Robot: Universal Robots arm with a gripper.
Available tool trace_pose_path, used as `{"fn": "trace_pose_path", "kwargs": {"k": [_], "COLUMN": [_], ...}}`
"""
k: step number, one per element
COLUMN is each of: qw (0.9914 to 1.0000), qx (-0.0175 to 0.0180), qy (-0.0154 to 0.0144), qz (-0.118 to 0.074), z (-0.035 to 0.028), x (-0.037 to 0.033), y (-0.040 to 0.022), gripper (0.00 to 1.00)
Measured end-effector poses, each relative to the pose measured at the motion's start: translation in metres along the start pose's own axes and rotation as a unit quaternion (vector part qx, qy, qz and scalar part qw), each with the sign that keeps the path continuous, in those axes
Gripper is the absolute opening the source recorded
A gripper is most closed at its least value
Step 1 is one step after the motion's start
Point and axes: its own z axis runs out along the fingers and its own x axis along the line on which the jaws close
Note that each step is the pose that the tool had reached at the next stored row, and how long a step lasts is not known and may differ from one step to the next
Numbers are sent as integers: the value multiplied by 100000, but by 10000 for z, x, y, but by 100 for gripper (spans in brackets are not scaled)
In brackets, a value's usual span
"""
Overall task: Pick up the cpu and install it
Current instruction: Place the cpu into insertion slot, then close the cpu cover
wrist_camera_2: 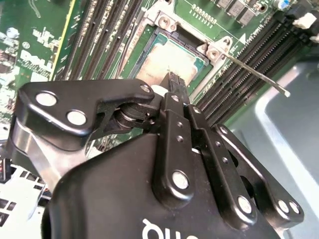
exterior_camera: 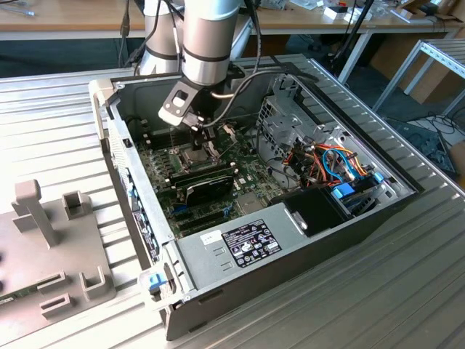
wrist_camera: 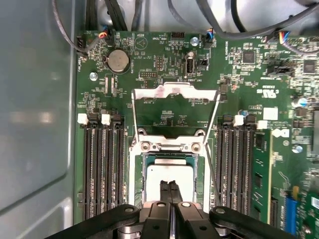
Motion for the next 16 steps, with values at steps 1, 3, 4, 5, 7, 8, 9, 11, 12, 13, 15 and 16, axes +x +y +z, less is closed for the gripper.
{"fn": "trace_pose_path", "kwargs": {"k": [1,3,4,5,7,8,9,11,12,13,15,16], "qw": [100000,100000,100000,100000,100000,100000,100000,100000,100000,100000,100000,100000], "qx": [-10,-25,-31,-39,-49,-57,-48,-45,-44,-46,-44,-46], "qy": [-16,-44,-57,-70,-100,-91,-106,-111,-114,-114,-115,-114], "qz": [-3,3,2,1,0,0,-1,-1,-3,1,-2,1], "z": [-41,-103,-125,-151,-175,-175,-177,-192,-207,-208,-209,-211], "x": [0,0,0,0,1,1,0,0,0,0,0,0], "y": [2,4,4,5,6,7,7,7,8,8,8,8], "gripper": [11,11,11,11,11,11,11,11,11,11,11,11]}}
